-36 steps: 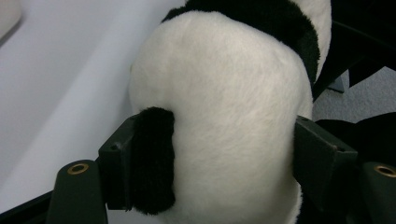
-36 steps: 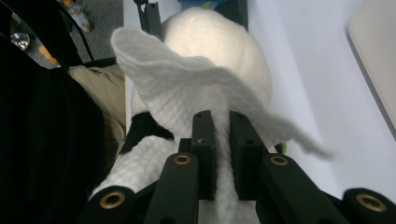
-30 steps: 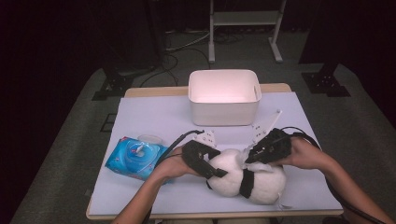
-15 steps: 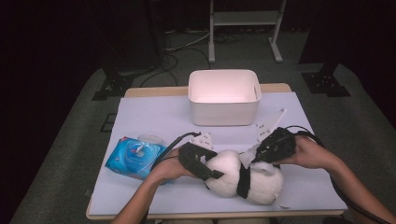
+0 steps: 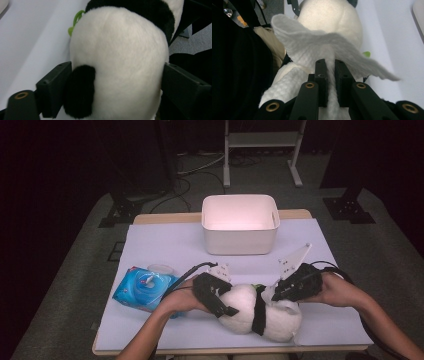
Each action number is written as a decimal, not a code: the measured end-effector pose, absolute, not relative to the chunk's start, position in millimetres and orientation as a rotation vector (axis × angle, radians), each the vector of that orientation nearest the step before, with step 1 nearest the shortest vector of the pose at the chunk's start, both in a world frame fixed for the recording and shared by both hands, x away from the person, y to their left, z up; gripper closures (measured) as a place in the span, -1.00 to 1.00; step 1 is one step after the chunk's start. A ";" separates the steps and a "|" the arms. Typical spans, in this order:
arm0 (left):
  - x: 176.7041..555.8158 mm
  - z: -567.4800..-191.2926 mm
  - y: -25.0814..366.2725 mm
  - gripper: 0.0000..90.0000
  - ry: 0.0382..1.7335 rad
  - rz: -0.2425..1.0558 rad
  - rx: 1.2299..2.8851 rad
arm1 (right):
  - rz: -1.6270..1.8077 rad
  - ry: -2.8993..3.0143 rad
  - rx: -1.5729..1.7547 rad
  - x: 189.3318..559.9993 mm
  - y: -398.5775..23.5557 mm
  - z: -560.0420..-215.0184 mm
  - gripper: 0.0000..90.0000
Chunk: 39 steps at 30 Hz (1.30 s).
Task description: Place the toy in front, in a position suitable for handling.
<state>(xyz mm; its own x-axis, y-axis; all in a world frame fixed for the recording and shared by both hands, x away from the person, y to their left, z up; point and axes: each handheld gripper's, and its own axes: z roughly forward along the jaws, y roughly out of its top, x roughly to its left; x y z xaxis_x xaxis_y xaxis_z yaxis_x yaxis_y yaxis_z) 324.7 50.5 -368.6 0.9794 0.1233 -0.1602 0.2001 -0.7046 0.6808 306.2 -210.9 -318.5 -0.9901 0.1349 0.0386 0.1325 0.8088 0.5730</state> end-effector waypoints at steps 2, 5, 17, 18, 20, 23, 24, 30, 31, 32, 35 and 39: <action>326.8 -369.3 44.1 -0.80 0.218 -0.151 2.378 | 0.943 2.992 0.214 306.1 -209.6 -319.6 0.81; 329.1 -370.6 35.1 -0.85 0.204 -0.163 2.400 | 0.939 2.995 0.209 306.1 -208.6 -320.6 0.81; 339.0 -368.0 26.7 -0.46 0.204 -0.168 2.421 | 0.968 2.977 0.222 313.3 -212.6 -316.2 0.81; 339.6 -366.5 27.4 -0.44 0.210 -0.149 2.415 | 0.973 2.970 0.224 314.7 -213.2 -314.1 0.81; 341.0 -361.9 28.7 -0.41 0.215 -0.092 2.410 | 0.972 2.955 0.226 318.1 -213.4 -309.8 0.81; 341.4 -352.6 28.0 -0.40 0.220 0.026 2.425 | 0.969 2.930 0.240 326.2 -212.6 -303.2 0.81; 342.2 -350.3 27.7 -0.40 0.219 0.057 2.429 | 0.968 2.927 0.246 329.3 -211.5 -301.3 0.81; 341.6 -356.3 27.7 -0.44 0.199 0.067 2.423 | 0.954 2.943 0.239 341.5 -195.3 -303.0 0.81; 340.4 -359.1 29.4 -0.45 0.205 0.056 2.419 | 0.945 2.952 0.233 342.0 -193.0 -305.9 0.81; 338.8 -361.8 31.7 -0.46 0.211 0.055 2.408 | 0.950 2.961 0.234 342.0 -191.9 -308.3 0.81; 334.9 -366.6 38.6 -0.49 0.214 0.049 2.382 | 0.955 2.971 0.232 340.5 -193.4 -310.4 0.81; 330.1 -369.4 42.3 -0.53 0.213 0.051 2.359 | 0.933 2.970 0.254 335.1 -201.4 -307.5 0.80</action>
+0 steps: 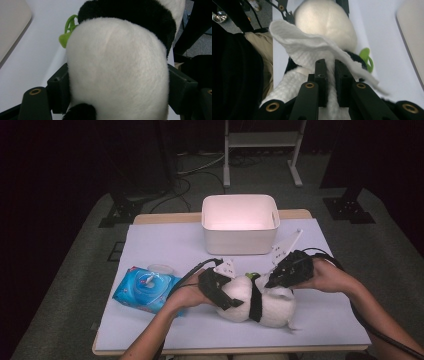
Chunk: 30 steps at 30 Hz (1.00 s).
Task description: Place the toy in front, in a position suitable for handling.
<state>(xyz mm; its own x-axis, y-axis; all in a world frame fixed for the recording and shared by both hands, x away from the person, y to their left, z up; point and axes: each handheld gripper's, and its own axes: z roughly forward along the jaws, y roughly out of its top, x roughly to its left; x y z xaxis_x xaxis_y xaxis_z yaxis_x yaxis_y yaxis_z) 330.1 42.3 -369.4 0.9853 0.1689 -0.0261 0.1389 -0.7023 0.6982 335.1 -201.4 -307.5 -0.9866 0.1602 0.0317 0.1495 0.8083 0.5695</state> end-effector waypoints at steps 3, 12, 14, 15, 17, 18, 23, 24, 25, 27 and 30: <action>326.9 -370.2 44.2 -0.56 0.210 0.054 2.350 | 0.927 2.964 0.271 330.6 -210.3 -305.8 0.80; 325.6 -366.0 45.9 -0.75 0.221 -0.002 2.363 | 0.978 2.946 0.312 318.9 -229.7 -313.3 0.81; 327.1 -363.4 47.4 -0.77 0.234 -0.025 2.367 | 0.966 2.943 0.303 316.5 -229.7 -314.4 0.81; 327.3 -362.5 47.6 -0.77 0.235 -0.028 2.369 | 0.968 2.942 0.297 315.8 -229.6 -314.9 0.81; 327.4 -361.3 47.2 -0.77 0.230 -0.037 2.376 | 0.962 2.945 0.291 314.6 -229.4 -315.8 0.81; 327.5 -361.5 46.9 -0.77 0.229 -0.043 2.378 | 0.962 2.949 0.285 313.9 -229.1 -316.3 0.80; 325.0 -361.0 47.6 -0.51 0.211 -0.031 2.386 | 0.974 2.948 0.267 312.7 -227.1 -315.5 0.80; 324.1 -360.7 47.3 -0.50 0.210 -0.026 2.391 | 0.970 2.947 0.262 313.4 -225.4 -314.7 0.80; 323.4 -360.4 47.0 -0.50 0.208 -0.020 2.396 | 0.969 2.947 0.254 314.2 -223.2 -313.7 0.80; 322.4 -359.6 46.7 -0.50 0.197 -0.009 2.410 | 0.965 2.949 0.236 315.5 -217.3 -311.9 0.80; 321.1 -359.8 46.7 -0.50 0.193 0.001 2.410 | 0.948 2.955 0.207 318.5 -207.0 -310.9 0.80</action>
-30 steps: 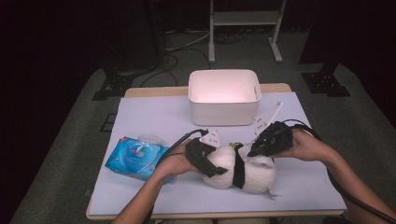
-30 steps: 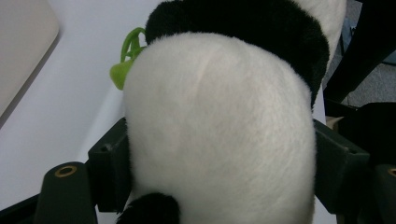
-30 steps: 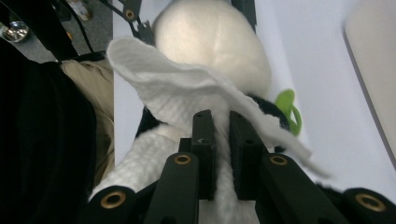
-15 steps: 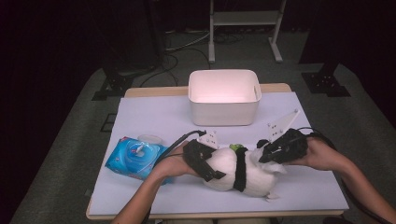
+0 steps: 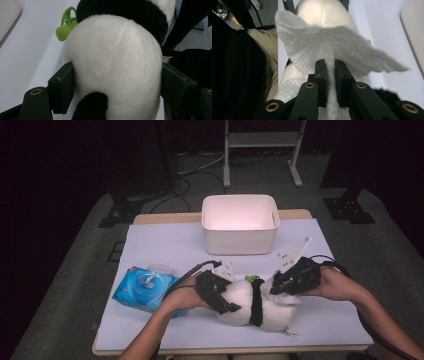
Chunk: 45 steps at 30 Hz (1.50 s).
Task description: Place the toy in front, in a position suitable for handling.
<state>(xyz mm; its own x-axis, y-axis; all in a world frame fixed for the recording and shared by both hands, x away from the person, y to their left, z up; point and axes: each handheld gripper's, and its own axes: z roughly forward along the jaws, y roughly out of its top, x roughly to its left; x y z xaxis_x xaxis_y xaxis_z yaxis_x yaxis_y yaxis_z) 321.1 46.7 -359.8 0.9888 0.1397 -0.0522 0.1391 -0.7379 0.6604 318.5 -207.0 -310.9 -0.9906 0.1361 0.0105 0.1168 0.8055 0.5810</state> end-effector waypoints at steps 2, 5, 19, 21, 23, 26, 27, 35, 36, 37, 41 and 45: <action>320.4 -360.1 47.0 -0.50 0.192 0.005 2.407 | 0.942 2.957 0.197 320.6 -200.9 -311.1 0.80; 319.7 -360.5 47.7 -0.50 0.195 0.008 2.408 | 0.947 2.962 0.193 324.0 -196.8 -312.1 0.80; 317.4 -360.7 48.8 -0.50 0.170 0.015 2.405 | 0.961 2.891 0.342 329.5 -240.1 -304.3 0.80; 317.1 -361.1 49.4 -0.50 0.174 0.011 2.400 | 0.968 2.887 0.364 331.6 -243.7 -304.4 0.80; 317.1 -361.4 50.2 -0.50 0.174 0.007 2.396 | 0.961 2.887 0.368 332.0 -245.8 -304.5 0.80; 316.9 -362.0 50.6 -0.50 0.176 0.010 2.390 | 0.955 2.879 0.382 331.9 -249.9 -303.8 0.80; 316.8 -362.0 50.6 -0.50 0.175 0.011 2.389 | 0.956 2.876 0.388 332.1 -251.6 -303.7 0.80; 315.8 -362.2 50.1 -0.50 0.184 0.020 2.387 | 0.973 2.867 0.411 336.1 -253.4 -303.6 0.80; 315.8 -362.1 49.4 -0.50 0.184 0.023 2.387 | 0.976 2.868 0.403 335.4 -252.0 -303.7 0.80; 316.0 -361.5 48.6 -0.50 0.185 0.022 2.394 | 0.978 2.869 0.399 334.6 -250.1 -303.8 0.80; 316.5 -360.4 46.3 -0.50 0.191 0.024 2.403 | 0.978 2.887 0.358 332.5 -238.9 -305.9 0.80; 316.7 -361.5 48.5 -0.50 0.201 0.021 2.396 | 0.979 2.893 0.345 331.1 -235.8 -306.9 0.80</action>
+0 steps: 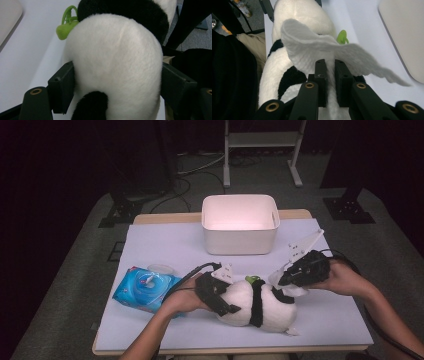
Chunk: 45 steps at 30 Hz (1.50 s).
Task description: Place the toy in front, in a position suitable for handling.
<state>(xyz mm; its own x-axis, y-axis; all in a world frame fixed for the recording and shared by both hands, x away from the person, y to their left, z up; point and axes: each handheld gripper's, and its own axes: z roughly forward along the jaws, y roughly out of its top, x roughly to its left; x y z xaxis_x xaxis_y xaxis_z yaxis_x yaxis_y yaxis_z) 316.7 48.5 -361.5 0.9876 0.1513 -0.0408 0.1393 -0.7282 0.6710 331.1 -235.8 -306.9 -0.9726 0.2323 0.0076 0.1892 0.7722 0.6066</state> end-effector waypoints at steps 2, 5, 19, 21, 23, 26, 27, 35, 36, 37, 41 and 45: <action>316.7 -361.8 48.9 -0.50 0.202 0.022 2.391 | 0.991 2.891 0.359 330.3 -240.9 -306.2 0.80; 317.5 -362.1 49.1 -0.50 0.209 0.015 2.387 | 1.003 2.886 0.378 326.7 -249.6 -306.6 0.80; 319.2 -360.2 45.0 -0.50 0.237 0.026 2.388 | 1.006 2.900 0.347 309.7 -252.9 -309.9 0.80; 318.7 -359.2 44.0 -0.50 0.236 0.028 2.390 | 1.006 2.908 0.320 311.1 -246.9 -309.3 0.80; 318.9 -357.5 43.1 -0.50 0.224 0.036 2.403 | 1.015 2.917 0.299 312.2 -240.5 -308.9 0.80; 317.0 -355.2 39.9 -0.50 0.222 0.040 2.392 | 1.011 2.933 0.267 314.2 -230.1 -310.1 0.80; 316.5 -354.2 38.9 -0.50 0.219 0.048 2.390 | 1.012 2.939 0.264 314.5 -226.7 -310.5 0.80; 315.9 -347.9 32.3 -0.49 0.199 0.065 2.381 | 1.017 2.954 0.236 321.0 -207.4 -313.0 0.80; 315.5 -347.0 30.8 -0.49 0.199 0.064 2.373 | 1.016 2.959 0.231 321.7 -204.7 -313.0 0.80; 315.4 -345.7 29.6 -0.49 0.192 0.069 2.374 | 1.012 2.961 0.222 322.3 -201.6 -313.2 0.80; 316.3 -344.7 28.1 -0.49 0.188 0.071 2.382 | 0.988 2.962 0.192 323.6 -191.4 -314.8 0.79; 316.8 -347.2 31.3 -0.50 0.201 0.055 2.369 | 0.976 2.962 0.204 322.8 -196.1 -313.8 0.79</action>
